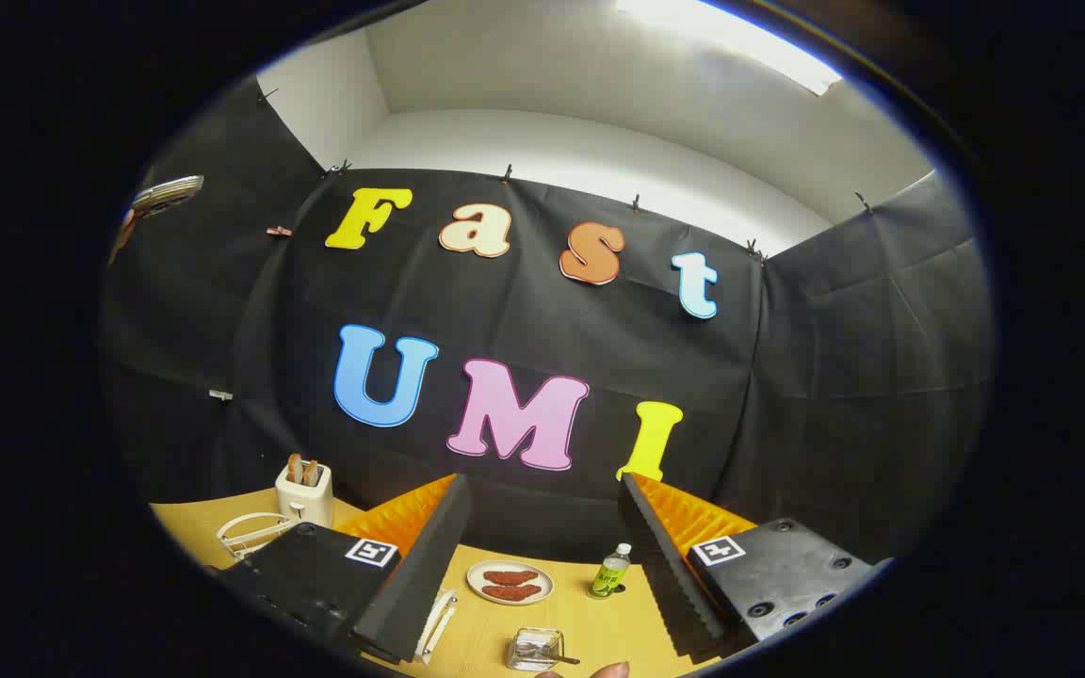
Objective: Take the plate from the dish rack, then take the spoon from the basket and place it into the plate.
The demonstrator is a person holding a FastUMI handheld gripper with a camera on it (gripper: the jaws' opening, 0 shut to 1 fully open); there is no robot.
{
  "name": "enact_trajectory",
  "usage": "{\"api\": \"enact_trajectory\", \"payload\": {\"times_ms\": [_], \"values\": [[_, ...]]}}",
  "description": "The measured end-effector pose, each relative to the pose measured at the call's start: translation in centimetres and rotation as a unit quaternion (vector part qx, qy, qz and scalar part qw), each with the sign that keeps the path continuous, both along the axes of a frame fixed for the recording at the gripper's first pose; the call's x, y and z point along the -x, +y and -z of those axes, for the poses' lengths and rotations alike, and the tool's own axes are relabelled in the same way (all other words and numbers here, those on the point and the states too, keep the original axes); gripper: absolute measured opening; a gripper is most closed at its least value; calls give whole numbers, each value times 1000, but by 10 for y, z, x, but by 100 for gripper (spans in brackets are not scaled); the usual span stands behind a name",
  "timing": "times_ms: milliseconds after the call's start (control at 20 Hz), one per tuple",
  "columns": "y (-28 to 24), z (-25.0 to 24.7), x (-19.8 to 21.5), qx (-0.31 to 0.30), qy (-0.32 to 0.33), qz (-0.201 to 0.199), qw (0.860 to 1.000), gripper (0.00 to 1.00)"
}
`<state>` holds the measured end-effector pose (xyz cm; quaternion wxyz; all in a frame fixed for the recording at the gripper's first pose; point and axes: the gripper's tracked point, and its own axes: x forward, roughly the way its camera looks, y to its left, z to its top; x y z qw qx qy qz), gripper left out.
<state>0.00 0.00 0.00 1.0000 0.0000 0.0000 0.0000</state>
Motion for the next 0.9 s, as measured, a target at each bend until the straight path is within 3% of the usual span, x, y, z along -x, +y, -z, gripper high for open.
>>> {"api": "enact_trajectory", "payload": {"times_ms": [400, 900], "values": [[0, 11, -1, -26, 13, 0, 1000, 97], [48, 20, -4, -25, 33, -37, 998, 97]]}}
